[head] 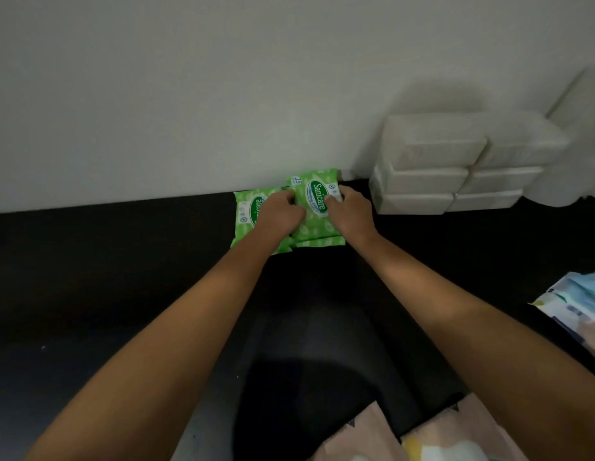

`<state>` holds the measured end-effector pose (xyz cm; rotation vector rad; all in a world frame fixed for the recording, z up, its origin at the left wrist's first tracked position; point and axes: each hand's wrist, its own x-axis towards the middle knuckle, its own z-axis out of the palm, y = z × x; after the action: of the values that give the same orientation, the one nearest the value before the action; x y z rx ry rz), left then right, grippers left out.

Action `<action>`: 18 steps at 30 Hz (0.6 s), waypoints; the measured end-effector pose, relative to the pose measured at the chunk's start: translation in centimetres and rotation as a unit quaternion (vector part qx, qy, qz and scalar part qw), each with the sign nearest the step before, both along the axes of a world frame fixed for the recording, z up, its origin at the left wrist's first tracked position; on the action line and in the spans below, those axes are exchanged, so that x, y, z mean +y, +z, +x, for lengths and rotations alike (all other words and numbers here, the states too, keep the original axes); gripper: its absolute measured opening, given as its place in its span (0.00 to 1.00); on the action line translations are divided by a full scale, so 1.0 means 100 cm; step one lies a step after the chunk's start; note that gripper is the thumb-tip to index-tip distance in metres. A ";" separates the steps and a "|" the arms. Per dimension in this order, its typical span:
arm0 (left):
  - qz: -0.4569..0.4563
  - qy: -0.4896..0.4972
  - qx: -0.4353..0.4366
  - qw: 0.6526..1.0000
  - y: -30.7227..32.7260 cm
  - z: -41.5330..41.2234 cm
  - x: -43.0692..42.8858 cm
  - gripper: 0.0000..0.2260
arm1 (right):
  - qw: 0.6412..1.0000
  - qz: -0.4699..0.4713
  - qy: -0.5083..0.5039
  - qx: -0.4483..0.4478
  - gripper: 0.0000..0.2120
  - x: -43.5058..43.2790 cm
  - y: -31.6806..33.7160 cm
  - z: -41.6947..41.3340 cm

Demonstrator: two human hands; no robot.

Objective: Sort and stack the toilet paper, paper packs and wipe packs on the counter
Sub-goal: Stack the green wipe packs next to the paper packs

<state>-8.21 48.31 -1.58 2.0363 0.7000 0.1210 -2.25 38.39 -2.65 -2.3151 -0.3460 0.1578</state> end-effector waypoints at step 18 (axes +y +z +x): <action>0.004 -0.026 0.013 1.000 0.011 -0.002 0.002 0.07 | 1.000 -0.013 -0.011 -0.001 0.15 0.003 0.007 0.003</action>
<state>-8.44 48.53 -0.49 2.0658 0.6628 0.0672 -1.99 38.68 -1.95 -2.3446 -0.3205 0.1506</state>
